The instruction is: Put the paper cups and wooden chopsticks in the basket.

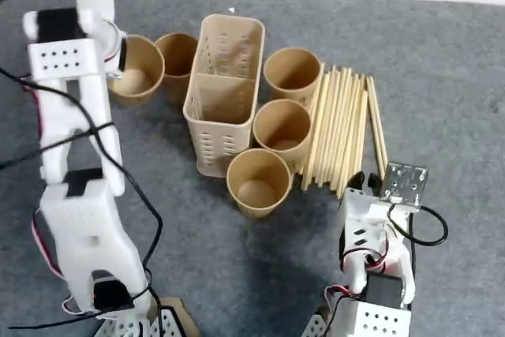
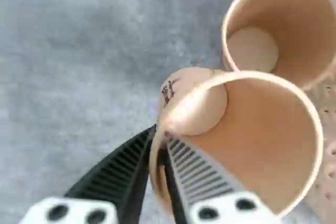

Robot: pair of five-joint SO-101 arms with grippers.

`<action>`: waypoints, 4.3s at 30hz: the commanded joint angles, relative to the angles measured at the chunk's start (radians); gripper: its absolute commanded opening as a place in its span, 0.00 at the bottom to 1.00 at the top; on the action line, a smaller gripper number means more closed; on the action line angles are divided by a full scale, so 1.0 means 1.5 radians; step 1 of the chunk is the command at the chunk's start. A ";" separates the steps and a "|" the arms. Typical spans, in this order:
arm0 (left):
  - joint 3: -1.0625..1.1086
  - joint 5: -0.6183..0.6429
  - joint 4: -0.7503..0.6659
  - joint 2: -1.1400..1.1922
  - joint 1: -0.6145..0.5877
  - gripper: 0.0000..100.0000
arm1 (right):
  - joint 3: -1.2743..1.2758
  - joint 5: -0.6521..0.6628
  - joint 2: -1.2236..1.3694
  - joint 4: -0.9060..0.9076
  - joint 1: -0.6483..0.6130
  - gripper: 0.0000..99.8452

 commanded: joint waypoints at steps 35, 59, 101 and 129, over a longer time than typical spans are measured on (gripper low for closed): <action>0.064 0.141 -0.119 -0.184 0.286 0.01 | -0.002 -0.005 -0.006 0.002 -0.007 0.08; 0.083 0.117 -0.258 -0.131 0.046 0.19 | 0.027 0.035 -0.011 0.002 -0.037 0.08; -0.323 0.103 -0.117 0.050 0.085 0.00 | 0.027 0.036 -0.011 -0.001 -0.055 0.08; -0.125 0.055 -0.092 -0.054 0.277 0.22 | 0.027 0.036 -0.011 -0.001 -0.056 0.08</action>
